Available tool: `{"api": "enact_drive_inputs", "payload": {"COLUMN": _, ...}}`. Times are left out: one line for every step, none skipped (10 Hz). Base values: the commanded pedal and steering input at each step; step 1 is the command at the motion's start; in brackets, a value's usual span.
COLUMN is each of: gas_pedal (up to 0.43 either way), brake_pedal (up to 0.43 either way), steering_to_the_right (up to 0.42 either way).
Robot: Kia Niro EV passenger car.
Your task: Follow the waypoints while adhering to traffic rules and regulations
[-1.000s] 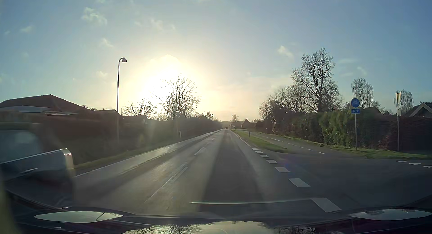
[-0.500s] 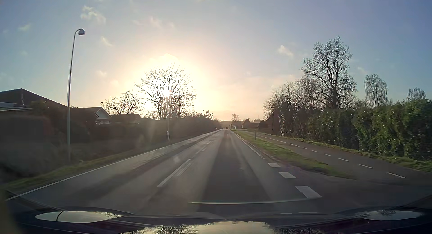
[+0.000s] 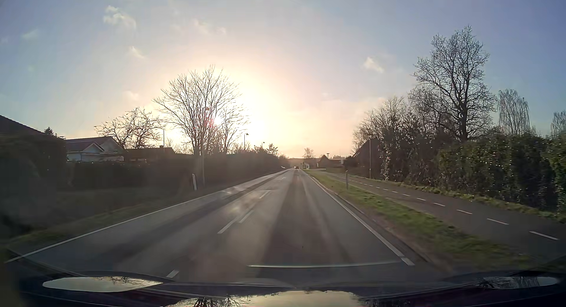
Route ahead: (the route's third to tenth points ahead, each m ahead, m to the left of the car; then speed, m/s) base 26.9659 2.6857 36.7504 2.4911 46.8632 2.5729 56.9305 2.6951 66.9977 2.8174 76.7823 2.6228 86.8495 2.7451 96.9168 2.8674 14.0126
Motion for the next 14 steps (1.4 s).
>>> {"api": "enact_drive_inputs", "payload": {"gas_pedal": 0.150, "brake_pedal": 0.000, "steering_to_the_right": 0.001}}
{"api": "enact_drive_inputs", "payload": {"gas_pedal": 0.150, "brake_pedal": 0.000, "steering_to_the_right": 0.001}}
{"api": "enact_drive_inputs", "payload": {"gas_pedal": 0.130, "brake_pedal": 0.000, "steering_to_the_right": 0.001}}
{"api": "enact_drive_inputs", "payload": {"gas_pedal": 0.130, "brake_pedal": 0.000, "steering_to_the_right": 0.001}}
{"api": "enact_drive_inputs", "payload": {"gas_pedal": 0.130, "brake_pedal": 0.000, "steering_to_the_right": 0.002}}
{"api": "enact_drive_inputs", "payload": {"gas_pedal": 0.130, "brake_pedal": 0.000, "steering_to_the_right": 0.001}}
{"api": "enact_drive_inputs", "payload": {"gas_pedal": 0.130, "brake_pedal": 0.000, "steering_to_the_right": 0.002}}
{"api": "enact_drive_inputs", "payload": {"gas_pedal": 0.130, "brake_pedal": 0.000, "steering_to_the_right": 0.001}}
{"api": "enact_drive_inputs", "payload": {"gas_pedal": 0.130, "brake_pedal": 0.000, "steering_to_the_right": 0.002}}
{"api": "enact_drive_inputs", "payload": {"gas_pedal": 0.130, "brake_pedal": 0.000, "steering_to_the_right": 0.001}}
{"api": "enact_drive_inputs", "payload": {"gas_pedal": 0.130, "brake_pedal": 0.000, "steering_to_the_right": 0.001}}
{"api": "enact_drive_inputs", "payload": {"gas_pedal": 0.130, "brake_pedal": 0.000, "steering_to_the_right": 0.001}}
{"api": "enact_drive_inputs", "payload": {"gas_pedal": 0.130, "brake_pedal": 0.000, "steering_to_the_right": 0.001}}
{"api": "enact_drive_inputs", "payload": {"gas_pedal": 0.130, "brake_pedal": 0.000, "steering_to_the_right": 0.001}}
